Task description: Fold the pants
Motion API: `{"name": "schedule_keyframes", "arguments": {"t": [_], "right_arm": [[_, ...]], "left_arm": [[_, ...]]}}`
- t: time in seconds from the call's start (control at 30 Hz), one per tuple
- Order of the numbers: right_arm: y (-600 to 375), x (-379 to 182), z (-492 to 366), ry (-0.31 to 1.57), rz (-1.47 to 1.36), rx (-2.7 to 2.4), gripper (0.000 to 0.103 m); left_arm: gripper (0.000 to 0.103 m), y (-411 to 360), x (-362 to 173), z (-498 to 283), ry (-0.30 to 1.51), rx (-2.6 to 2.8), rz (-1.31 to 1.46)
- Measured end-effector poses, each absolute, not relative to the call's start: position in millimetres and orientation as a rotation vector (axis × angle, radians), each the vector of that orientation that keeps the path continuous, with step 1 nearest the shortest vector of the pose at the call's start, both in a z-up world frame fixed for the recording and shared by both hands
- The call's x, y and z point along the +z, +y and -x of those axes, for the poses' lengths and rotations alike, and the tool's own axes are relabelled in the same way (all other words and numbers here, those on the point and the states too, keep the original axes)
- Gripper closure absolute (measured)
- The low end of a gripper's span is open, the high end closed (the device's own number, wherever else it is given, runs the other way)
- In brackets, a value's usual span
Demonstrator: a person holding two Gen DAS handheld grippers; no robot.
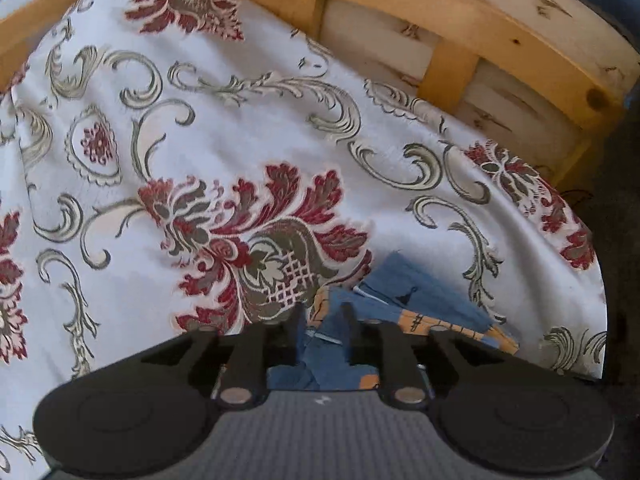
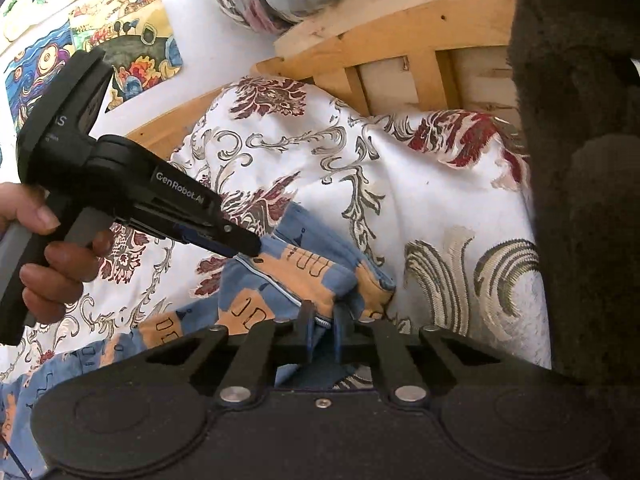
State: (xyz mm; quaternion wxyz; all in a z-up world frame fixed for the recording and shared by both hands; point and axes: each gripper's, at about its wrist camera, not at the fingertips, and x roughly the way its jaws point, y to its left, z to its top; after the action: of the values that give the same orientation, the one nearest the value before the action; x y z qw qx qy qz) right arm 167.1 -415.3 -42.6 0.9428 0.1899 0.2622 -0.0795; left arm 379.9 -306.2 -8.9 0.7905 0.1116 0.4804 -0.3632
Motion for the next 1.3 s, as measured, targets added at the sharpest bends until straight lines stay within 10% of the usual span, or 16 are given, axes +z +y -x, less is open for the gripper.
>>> {"name": "schedule_keyframes", "arguments": {"t": [0.13, 0.27, 0.53, 0.73, 1.3], "right_arm": [[-415, -46, -170, 0.547, -0.385, -0.166, 0.089], [-415, -48, -171, 0.556, -0.384, -0.166, 0.089], [-414, -48, -171, 0.555, -0.377, -0.168, 0.089], [-412, -45, -166, 0.524, -0.363, -0.169, 0.095], [-408, -47, -156, 0.536, -0.335, -0.279, 0.093]], "left_arm": [[0.048, -311, -11, -382, 1.013, -0.828, -0.23], [0.07, -322, -20, -385, 1.039, -0.84, -0.258], [0.068, -309, -23, -388, 1.05, -0.841, -0.209], [0.093, -314, -21, -380, 1.019, -0.841, -0.246], [0.093, -339, -10, -351, 0.842, -0.912, -0.385]]}}
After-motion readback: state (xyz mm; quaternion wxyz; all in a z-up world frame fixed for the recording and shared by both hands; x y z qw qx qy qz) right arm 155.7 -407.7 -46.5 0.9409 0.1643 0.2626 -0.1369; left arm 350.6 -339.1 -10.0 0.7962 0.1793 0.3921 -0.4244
